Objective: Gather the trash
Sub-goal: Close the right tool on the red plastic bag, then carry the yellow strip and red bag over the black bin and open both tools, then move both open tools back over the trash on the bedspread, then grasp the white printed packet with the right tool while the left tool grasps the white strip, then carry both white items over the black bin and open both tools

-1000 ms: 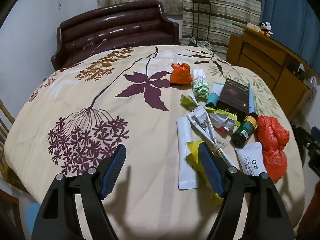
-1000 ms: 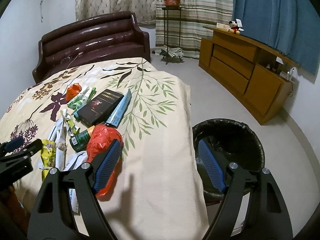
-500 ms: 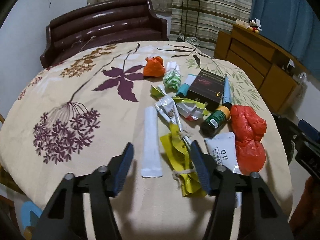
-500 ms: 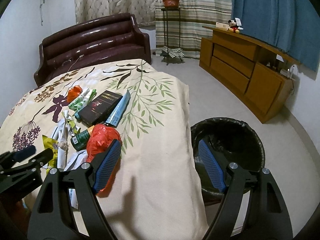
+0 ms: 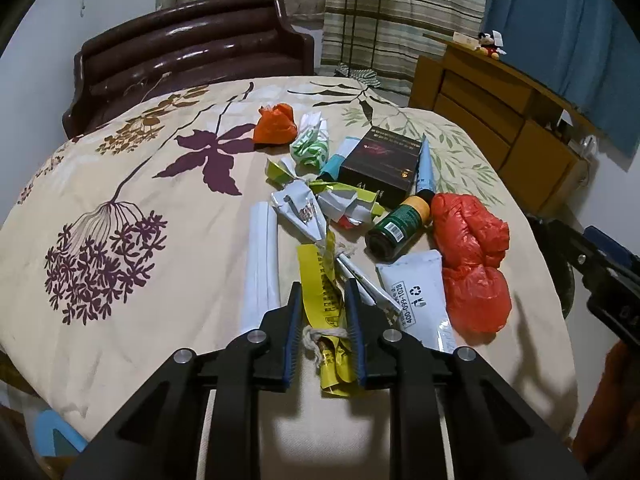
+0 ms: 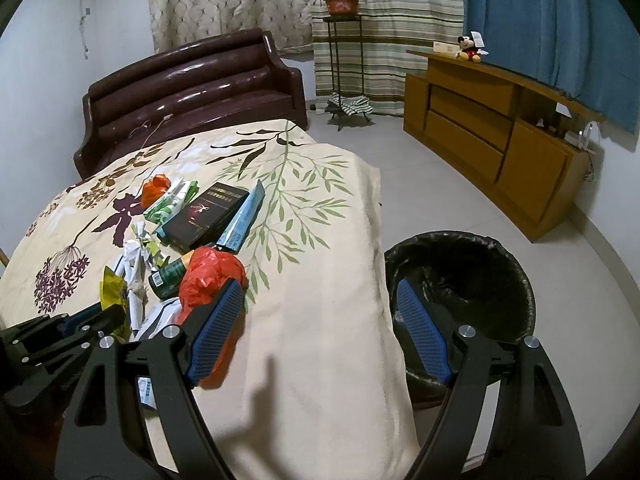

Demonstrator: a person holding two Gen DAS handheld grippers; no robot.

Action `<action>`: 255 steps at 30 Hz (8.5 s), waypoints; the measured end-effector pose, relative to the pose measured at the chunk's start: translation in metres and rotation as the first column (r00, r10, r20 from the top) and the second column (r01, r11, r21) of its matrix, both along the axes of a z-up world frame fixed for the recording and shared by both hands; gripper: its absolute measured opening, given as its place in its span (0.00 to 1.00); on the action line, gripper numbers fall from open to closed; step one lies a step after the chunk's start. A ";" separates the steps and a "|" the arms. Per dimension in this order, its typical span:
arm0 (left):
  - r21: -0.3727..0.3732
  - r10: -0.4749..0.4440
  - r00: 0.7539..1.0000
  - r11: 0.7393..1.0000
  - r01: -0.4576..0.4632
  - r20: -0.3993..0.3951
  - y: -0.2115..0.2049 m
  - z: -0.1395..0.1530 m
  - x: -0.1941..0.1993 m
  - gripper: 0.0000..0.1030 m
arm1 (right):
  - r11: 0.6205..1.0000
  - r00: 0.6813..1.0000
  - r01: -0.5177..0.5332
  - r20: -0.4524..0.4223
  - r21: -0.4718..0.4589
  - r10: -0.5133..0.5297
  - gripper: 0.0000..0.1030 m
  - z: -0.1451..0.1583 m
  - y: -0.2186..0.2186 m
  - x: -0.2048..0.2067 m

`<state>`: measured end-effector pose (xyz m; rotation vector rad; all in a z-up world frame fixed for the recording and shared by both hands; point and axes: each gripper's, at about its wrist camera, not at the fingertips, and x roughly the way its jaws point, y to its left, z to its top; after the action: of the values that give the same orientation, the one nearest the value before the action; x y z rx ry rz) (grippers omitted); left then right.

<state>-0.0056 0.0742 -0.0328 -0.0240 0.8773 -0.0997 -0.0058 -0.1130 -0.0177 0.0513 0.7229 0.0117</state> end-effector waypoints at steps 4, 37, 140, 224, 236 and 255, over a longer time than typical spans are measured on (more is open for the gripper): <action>-0.011 -0.003 1.000 1.000 0.003 0.006 0.004 0.005 -0.003 0.21 | 1.000 1.000 -0.009 -0.001 -0.006 0.009 0.76 0.000 0.003 -0.001; -0.018 0.032 0.998 0.999 -0.031 0.056 0.043 0.015 0.007 0.21 | 0.989 0.986 -0.151 -0.069 0.003 0.151 0.31 -0.018 0.056 0.026; 0.104 -0.023 0.993 0.995 0.011 0.117 -0.007 0.042 0.025 0.58 | 1.000 1.000 -0.025 0.006 -0.015 0.025 0.59 0.001 0.005 0.013; -0.049 -0.074 0.990 0.996 0.080 0.116 0.038 0.025 0.010 0.16 | 0.995 0.998 -0.040 -0.043 -0.092 0.036 0.28 -0.019 0.063 -0.002; -0.066 -0.206 0.969 0.974 0.216 0.138 -0.036 0.035 0.022 0.16 | 0.990 0.996 0.091 0.014 -0.106 -0.089 0.28 0.001 -0.008 0.003; -0.013 -0.370 0.921 0.927 0.375 0.124 -0.169 0.019 0.046 0.17 | 0.964 0.969 0.246 0.006 -0.096 -0.247 0.28 -0.015 -0.120 0.016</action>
<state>0.0405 -0.0947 -0.0142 0.1148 0.7511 -0.4708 0.0099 -0.2327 -0.0328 0.0489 0.7184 -0.2621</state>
